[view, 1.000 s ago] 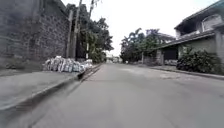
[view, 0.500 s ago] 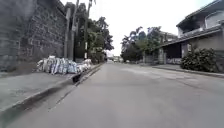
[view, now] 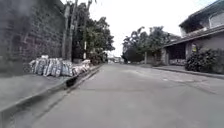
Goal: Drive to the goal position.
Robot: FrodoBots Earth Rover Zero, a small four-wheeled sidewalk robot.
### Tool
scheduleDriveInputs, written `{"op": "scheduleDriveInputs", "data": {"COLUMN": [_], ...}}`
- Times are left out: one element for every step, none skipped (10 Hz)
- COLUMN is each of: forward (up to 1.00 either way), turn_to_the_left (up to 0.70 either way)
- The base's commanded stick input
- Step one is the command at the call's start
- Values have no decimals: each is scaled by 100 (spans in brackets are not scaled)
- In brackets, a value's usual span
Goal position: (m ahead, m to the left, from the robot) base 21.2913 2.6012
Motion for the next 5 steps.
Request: {"op": "scheduleDriveInputs", "data": {"forward": [100,100,100,100,100], "turn_to_the_left": [0,0,-9,-20,-30]}}
